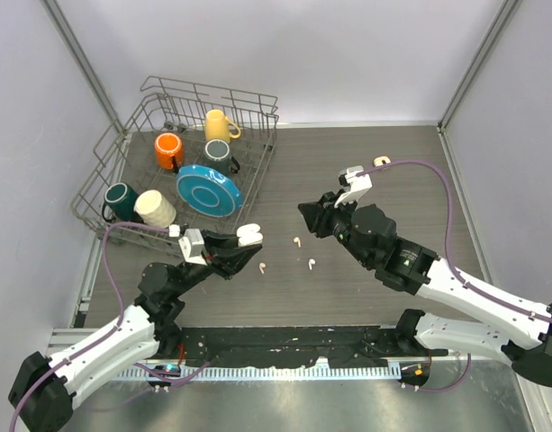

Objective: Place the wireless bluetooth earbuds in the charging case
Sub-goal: Pick up the earbud from the center of the board, then place the earbud in the charging case.

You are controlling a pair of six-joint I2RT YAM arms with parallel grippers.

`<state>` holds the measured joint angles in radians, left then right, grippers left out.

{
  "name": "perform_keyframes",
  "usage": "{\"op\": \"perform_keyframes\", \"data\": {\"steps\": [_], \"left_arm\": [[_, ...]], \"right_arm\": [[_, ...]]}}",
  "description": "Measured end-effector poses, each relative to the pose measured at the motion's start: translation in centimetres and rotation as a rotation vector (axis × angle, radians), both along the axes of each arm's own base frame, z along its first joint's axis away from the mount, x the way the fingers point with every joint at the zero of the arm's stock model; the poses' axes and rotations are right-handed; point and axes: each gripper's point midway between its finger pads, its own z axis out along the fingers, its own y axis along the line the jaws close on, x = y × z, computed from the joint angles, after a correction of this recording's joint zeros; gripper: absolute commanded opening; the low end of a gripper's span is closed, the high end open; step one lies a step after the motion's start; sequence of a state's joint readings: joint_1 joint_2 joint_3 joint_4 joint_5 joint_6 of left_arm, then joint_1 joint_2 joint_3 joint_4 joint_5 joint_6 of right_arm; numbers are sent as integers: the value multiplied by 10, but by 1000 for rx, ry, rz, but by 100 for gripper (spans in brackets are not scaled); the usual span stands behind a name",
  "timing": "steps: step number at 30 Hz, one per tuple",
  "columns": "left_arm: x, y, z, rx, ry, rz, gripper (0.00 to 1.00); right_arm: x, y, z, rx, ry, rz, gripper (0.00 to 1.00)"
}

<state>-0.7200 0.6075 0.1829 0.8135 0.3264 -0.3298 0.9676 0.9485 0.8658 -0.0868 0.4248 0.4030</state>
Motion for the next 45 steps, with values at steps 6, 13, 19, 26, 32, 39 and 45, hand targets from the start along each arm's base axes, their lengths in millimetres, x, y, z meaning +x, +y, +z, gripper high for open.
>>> {"op": "perform_keyframes", "data": {"steps": [6, 13, 19, 26, 32, 39, 45], "left_arm": [[0, -3, -4, 12, 10, -11, 0], [1, -5, -3, 15, 11, -18, 0], [1, -5, -3, 15, 11, -18, 0], [1, -5, -3, 15, 10, -18, 0], [1, -5, -3, 15, 10, -18, 0], [-1, -5, -3, 19, 4, -24, 0], [-2, -5, -2, 21, -4, -29, 0]], "right_arm": [[-15, 21, 40, 108, -64, 77, 1], [-35, 50, 58, 140, -91, 191, 1], [-50, 75, 55, 105, -97, 284, 1], [-58, 87, 52, 72, -108, 327, 1], [-58, 92, 45, 47, -103, 341, 1], [-60, 100, 30, 11, -77, 366, 1], [-62, 101, 27, 3, -72, 375, 1]]}}
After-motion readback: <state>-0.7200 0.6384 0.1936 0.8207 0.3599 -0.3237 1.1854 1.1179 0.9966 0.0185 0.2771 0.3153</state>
